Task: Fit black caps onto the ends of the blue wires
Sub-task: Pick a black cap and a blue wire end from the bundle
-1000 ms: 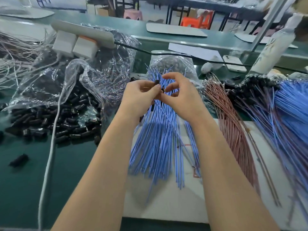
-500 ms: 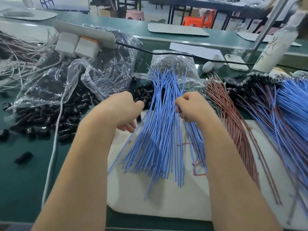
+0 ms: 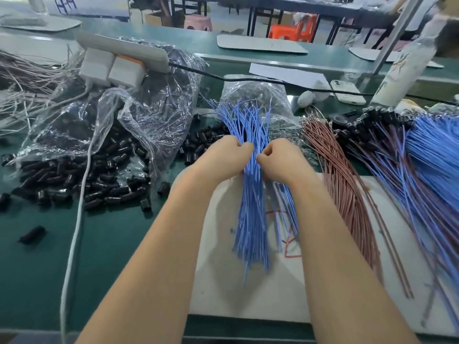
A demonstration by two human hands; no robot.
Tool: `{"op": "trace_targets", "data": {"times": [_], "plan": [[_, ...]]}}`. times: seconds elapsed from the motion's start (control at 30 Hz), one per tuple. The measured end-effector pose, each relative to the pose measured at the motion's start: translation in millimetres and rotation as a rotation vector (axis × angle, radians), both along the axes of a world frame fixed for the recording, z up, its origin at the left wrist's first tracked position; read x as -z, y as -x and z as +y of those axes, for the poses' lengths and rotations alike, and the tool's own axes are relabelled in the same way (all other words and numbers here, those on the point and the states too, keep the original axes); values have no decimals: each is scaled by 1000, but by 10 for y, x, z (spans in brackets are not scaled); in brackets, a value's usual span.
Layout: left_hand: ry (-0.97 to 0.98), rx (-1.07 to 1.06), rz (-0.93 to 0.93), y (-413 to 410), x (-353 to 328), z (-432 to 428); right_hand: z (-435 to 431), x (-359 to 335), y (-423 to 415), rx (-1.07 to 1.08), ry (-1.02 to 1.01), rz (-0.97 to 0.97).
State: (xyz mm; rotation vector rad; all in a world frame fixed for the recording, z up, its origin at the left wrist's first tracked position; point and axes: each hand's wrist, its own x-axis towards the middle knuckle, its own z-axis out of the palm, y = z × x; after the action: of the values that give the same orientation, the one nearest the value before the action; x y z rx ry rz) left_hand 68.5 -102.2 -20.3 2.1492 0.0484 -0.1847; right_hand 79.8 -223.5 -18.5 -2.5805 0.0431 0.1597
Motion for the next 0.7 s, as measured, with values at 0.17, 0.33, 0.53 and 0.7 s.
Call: {"op": "trace_targets", "data": {"times": [0.17, 0.33, 0.53, 0.7], "plan": [[-287, -65, -47, 81, -104, 295, -53, 20, 12, 11, -68, -77], [-444, 5, 63, 283, -170, 459, 33, -27, 45, -44, -198, -105], [-264, -99, 27, 260, -175, 550, 121, -152, 200, -243, 205, 85], [-185, -216, -169, 207, -201, 559, 473, -38, 204, -149, 96, -42]]}}
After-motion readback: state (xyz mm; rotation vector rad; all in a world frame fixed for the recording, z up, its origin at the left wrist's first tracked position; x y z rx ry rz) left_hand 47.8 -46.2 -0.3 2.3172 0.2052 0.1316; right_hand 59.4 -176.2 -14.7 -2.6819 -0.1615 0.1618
